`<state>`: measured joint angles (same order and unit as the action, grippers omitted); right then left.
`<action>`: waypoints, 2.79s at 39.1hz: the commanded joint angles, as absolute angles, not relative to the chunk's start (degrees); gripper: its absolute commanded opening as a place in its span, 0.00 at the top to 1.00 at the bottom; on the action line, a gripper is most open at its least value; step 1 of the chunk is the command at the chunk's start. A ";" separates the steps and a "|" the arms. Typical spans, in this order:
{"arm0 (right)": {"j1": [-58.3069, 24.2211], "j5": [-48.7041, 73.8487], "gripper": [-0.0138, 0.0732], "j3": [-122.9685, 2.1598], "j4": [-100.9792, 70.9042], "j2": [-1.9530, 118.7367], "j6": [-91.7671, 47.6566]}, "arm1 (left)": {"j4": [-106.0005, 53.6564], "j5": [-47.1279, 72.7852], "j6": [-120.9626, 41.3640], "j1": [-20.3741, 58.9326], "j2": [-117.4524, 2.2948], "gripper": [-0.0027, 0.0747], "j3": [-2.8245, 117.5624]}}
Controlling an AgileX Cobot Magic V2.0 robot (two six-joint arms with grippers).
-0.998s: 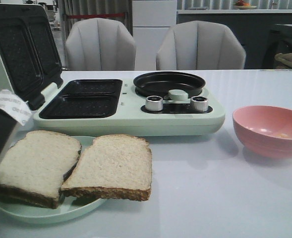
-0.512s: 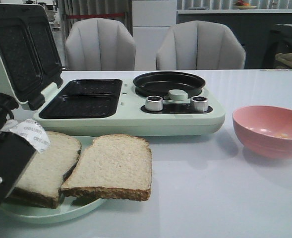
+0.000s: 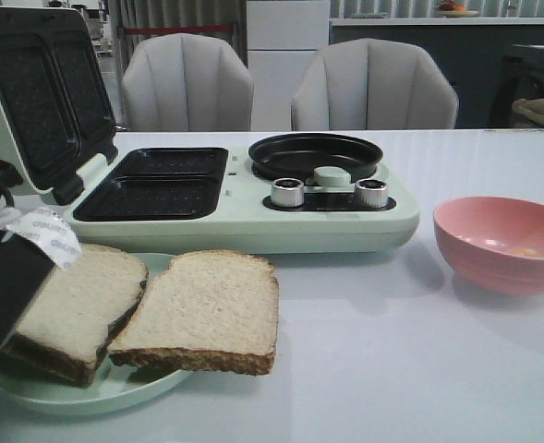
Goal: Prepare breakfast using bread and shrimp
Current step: 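Lower the left gripper and grasp the bread slice nearest it, then lift the bread slice with the left gripper onto the sandwich maker plate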
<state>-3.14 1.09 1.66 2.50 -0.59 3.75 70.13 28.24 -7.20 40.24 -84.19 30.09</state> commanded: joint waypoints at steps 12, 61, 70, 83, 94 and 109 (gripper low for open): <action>-2.66 -3.97 0.67 0.59 3.31 -1.85 3.89 | 70.27 33.55 -6.47 42.74 -72.73 0.73 31.79; -2.66 -3.97 0.67 0.59 3.31 -1.85 3.89 | 79.24 3.90 4.50 21.72 -101.59 0.73 77.10; -2.66 -3.97 0.67 0.59 3.31 -1.85 3.89 | 79.34 2.06 7.07 19.36 -107.89 0.73 79.82; -2.66 -3.97 0.67 0.59 3.31 -1.85 3.89 | 78.94 3.48 7.35 18.92 -111.14 0.72 79.69; -2.66 -3.97 0.67 0.59 3.31 -1.85 3.89 | 75.37 4.86 7.44 18.92 -113.20 0.72 79.46; -2.66 -3.97 0.67 0.59 3.31 -1.85 3.89 | 70.33 12.37 7.44 19.13 -113.46 0.68 78.84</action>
